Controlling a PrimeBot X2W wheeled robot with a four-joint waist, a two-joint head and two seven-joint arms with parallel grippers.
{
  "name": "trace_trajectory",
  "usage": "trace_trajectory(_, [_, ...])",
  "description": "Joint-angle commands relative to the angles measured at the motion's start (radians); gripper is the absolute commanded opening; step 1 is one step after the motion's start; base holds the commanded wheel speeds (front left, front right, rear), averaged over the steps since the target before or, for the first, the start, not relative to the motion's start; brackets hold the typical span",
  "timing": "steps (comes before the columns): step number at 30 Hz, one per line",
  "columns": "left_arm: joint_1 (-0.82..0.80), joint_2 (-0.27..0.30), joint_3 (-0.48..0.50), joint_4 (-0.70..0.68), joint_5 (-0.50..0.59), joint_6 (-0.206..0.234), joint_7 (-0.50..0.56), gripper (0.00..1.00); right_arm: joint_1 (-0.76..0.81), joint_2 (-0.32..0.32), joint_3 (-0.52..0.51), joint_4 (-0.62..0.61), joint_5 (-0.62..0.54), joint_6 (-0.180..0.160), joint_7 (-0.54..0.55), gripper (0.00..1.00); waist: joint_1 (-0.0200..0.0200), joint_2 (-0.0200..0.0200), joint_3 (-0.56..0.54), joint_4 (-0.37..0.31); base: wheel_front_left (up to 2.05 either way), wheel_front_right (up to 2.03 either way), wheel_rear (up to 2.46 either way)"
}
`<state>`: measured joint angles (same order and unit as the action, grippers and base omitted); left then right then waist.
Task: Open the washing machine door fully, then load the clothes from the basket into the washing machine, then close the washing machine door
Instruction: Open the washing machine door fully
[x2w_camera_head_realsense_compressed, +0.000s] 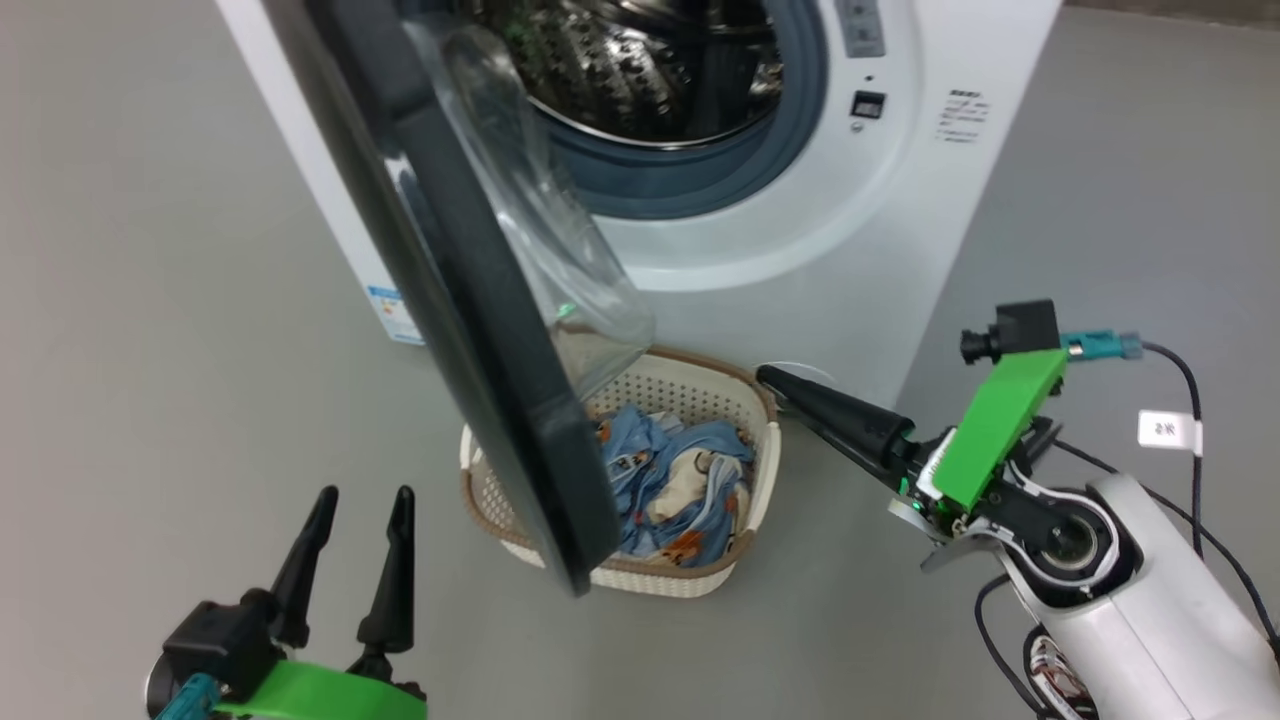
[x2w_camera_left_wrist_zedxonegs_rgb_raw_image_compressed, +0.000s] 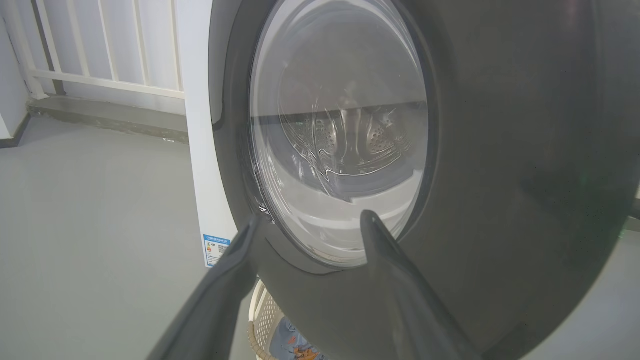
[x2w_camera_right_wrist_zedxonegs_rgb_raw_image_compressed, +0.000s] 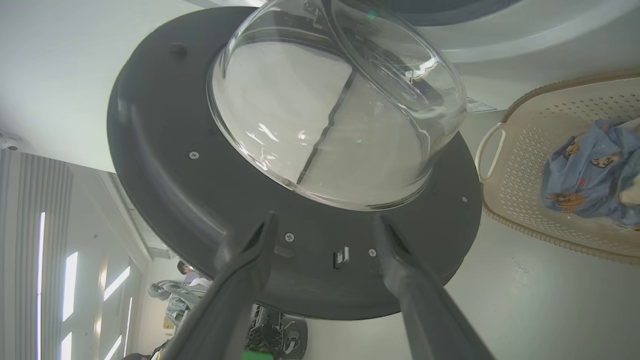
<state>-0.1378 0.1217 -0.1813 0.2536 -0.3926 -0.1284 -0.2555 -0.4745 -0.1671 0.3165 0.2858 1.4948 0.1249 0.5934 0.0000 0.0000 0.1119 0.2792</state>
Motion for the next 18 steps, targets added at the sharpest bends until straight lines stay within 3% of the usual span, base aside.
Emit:
trace_trajectory(1, [-0.004,0.025,0.04,-0.017,0.011,-0.002,-0.006,1.0,0.009,-0.004,0.008,-0.028,-0.01,0.006,-0.025,1.0,0.0,0.0,-0.035,-0.043,0.0,0.0,0.0])
trace_trajectory(8, [0.03,0.039,0.063,-0.024,0.015,-0.002,-0.006,1.0,0.075,-0.063,0.045,-0.013,-0.083,0.006,-0.22,1.0,0.0,0.0,-0.054,-0.094,0.0,0.0,0.0])
trace_trajectory(18, [0.055,0.035,0.107,-0.037,0.023,-0.002,-0.006,1.0,0.172,-0.112,0.048,-0.006,-0.043,0.006,-0.505,1.0,0.0,0.0,-0.054,-0.147,0.0,0.0,0.0])
